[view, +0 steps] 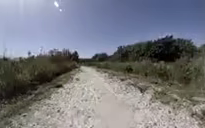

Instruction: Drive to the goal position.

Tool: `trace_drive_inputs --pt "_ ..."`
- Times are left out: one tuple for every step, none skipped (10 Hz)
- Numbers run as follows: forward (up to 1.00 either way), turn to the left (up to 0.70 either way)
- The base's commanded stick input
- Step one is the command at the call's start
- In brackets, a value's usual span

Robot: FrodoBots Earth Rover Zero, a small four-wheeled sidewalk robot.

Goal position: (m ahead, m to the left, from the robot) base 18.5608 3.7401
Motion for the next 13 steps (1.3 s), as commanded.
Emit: trace_drive_inputs --pt "0.70 0.00" --pt "0.70 0.00" --pt "0.70 0.25" --pt "0.70 0.00" --pt "0.70 0.00" --pt "0.70 0.00" --pt "0.70 0.00" --pt "0.70 0.00" --pt "0.70 0.00" --pt "0.70 0.00" --pt "0.70 0.00" --pt "0.70 0.00" --pt "0.70 0.00"
